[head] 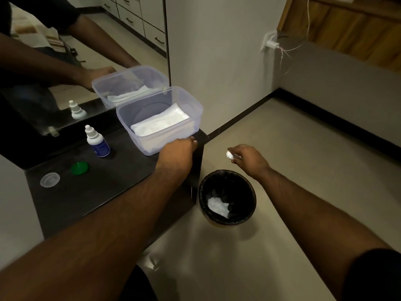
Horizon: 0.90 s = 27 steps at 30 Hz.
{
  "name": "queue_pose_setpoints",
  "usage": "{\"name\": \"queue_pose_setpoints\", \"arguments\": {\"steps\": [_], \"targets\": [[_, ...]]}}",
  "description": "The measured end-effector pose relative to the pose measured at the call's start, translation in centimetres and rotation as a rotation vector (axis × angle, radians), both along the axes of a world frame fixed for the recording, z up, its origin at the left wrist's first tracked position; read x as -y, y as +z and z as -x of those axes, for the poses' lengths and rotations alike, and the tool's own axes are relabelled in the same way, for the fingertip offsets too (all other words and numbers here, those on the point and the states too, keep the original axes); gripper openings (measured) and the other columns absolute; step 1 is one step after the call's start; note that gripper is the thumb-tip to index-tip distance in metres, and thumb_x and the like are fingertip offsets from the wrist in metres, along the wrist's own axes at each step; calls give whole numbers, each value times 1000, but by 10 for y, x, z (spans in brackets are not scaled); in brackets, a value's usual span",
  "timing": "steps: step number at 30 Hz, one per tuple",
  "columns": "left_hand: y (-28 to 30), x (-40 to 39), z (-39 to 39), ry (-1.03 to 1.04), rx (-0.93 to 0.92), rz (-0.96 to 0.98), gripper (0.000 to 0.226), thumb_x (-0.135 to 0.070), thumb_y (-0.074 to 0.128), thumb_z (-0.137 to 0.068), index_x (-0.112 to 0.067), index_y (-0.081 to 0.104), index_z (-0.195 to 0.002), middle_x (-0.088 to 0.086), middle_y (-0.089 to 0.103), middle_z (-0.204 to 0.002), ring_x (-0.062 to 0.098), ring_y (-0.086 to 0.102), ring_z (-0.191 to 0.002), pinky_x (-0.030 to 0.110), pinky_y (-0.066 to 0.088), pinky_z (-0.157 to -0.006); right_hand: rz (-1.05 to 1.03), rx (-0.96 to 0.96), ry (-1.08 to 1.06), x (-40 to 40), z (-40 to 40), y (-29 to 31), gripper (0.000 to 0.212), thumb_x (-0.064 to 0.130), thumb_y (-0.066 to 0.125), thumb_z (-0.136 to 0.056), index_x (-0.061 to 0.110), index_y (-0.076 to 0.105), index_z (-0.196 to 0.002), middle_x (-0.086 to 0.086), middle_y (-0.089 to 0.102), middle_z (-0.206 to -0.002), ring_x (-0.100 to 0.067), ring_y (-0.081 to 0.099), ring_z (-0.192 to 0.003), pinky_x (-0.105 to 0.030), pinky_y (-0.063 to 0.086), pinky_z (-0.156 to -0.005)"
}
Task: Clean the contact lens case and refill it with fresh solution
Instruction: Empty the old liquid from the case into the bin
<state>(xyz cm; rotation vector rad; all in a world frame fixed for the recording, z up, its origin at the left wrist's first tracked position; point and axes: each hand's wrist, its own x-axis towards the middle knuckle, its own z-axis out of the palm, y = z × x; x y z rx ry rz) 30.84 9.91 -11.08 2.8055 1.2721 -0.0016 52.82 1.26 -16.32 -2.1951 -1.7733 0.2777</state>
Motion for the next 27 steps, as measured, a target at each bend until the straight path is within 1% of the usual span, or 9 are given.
{"name": "queue_pose_setpoints", "arguments": {"steps": [7,12,15,17,19,21,23,25,27], "targets": [[4,6,2,-9,17,19,57,0,60,-88,-15,43,-141,6,49,-143,25,55,-121,40,47,-101,164,257,106,-19,7,14,28,15,63,-87,11,63,-114,-10,63,-110,-27,56,-101,-41,51,-82],[8,10,4,-15,59,43,65,3,60,-87,-15,37,-145,5,42,-149,26,48,-128,41,43,-106,31,168,-27,-22,18,18,27,11,63,-85,11,64,-113,-10,64,-104,-28,60,-94,-31,46,-74],[9,16,9,-44,114,49,64,2,57,-89,-13,35,-146,4,37,-152,24,43,-134,38,37,-110,185,86,-169,-12,22,-4,22,7,65,-80,10,64,-102,-12,66,-103,-29,62,-91,-34,51,-75],[10,19,14,-80,174,56,65,1,56,-90,-12,30,-148,4,30,-156,21,33,-140,33,27,-116,79,-208,-361,-4,26,-11,22,4,67,-78,9,66,-99,-9,66,-95,-26,65,-84,-30,54,-70],[13,23,19,-115,215,103,65,-2,56,-90,-13,28,-149,4,24,-158,19,24,-144,29,18,-116,-117,-653,-520,6,41,-1,30,-3,68,-78,10,64,-105,-4,64,-86,-18,65,-76,-24,56,-66],[17,27,27,-127,281,203,59,-8,57,-92,-15,35,-147,3,28,-156,19,25,-144,29,18,-116,-230,-1095,-556,17,62,15,38,-7,67,-79,14,59,-109,-6,65,-91,-19,66,-80,-28,58,-74],[22,32,38,-65,493,307,48,-13,59,-92,-15,49,-139,3,45,-147,18,40,-136,28,28,-112,-306,-1433,-493,28,83,28,35,-11,65,-80,13,57,-104,-13,66,-98,-24,68,-87,-32,58,-77],[30,38,54,40,718,364,35,-15,60,-91,-13,62,-126,0,61,-131,13,55,-121,22,39,-102,-338,-1632,-404,37,102,41,33,-12,64,-80,12,58,-102,-13,67,-101,-25,68,-93,-32,57,-78],[37,41,73,159,833,463,24,-16,63,-90,-13,70,-112,-5,70,-110,4,63,-98,15,46,-85,-336,-1722,-334,44,125,50,35,-10,66,-78,11,60,-105,-13,68,-106,-25,68,-98,-32,55,-79]]}}
